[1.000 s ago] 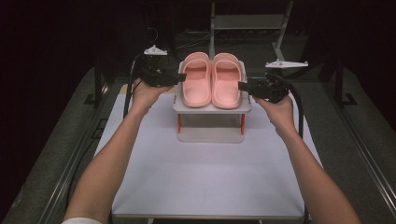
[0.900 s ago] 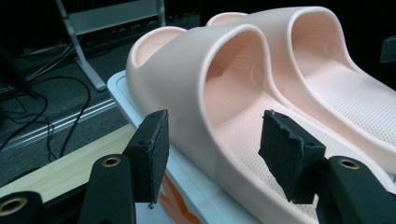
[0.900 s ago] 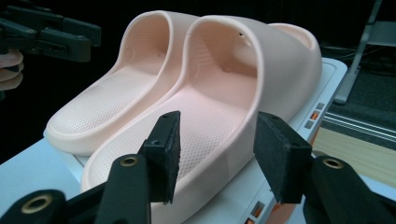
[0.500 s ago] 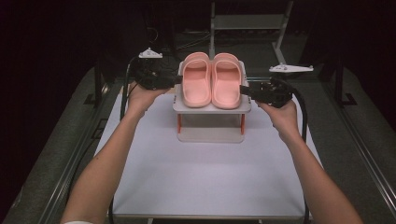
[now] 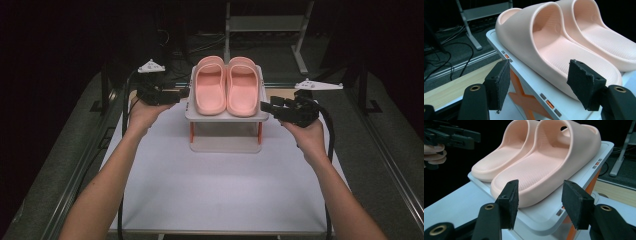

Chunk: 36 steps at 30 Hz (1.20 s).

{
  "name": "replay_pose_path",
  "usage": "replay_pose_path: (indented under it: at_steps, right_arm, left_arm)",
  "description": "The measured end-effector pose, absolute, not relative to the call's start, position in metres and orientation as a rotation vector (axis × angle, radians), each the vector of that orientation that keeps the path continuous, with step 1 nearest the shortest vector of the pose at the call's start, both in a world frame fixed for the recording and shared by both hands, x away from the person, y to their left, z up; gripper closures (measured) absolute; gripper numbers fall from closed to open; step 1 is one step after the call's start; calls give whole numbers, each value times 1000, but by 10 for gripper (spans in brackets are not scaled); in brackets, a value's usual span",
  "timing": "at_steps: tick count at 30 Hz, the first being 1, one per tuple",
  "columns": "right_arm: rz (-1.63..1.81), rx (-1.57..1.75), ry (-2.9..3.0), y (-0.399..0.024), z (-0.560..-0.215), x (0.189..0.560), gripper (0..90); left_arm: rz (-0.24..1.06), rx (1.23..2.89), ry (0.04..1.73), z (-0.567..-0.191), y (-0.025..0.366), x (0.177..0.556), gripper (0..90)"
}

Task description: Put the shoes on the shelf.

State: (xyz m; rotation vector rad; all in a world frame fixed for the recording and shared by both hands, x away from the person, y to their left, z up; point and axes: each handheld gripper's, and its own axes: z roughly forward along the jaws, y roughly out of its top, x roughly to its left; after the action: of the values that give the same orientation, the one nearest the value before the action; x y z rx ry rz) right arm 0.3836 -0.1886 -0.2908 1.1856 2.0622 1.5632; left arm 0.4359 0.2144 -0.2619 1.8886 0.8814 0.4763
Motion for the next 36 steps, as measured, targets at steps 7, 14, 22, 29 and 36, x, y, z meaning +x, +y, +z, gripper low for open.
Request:
replay_pose_path:
  at_steps: [7,14,22,29,36]
  right_arm:
    - [1575,1162,2063,-189,-294,374,452]
    - [1582,1151,2060,-192,-298,366,440]
    - [1587,1141,2059,-195,-302,357,431]
    - [1581,1116,2057,-196,-305,348,420]
    - [1565,1100,2061,-197,-308,341,396]
  left_arm:
    - [486,1882,870,-263,220,424,319]
    - [478,1867,876,-269,228,415,299]
    - [475,1864,872,-274,231,405,290]
    - [474,1867,876,-279,233,399,281]
    - [466,1867,893,-287,238,393,266]
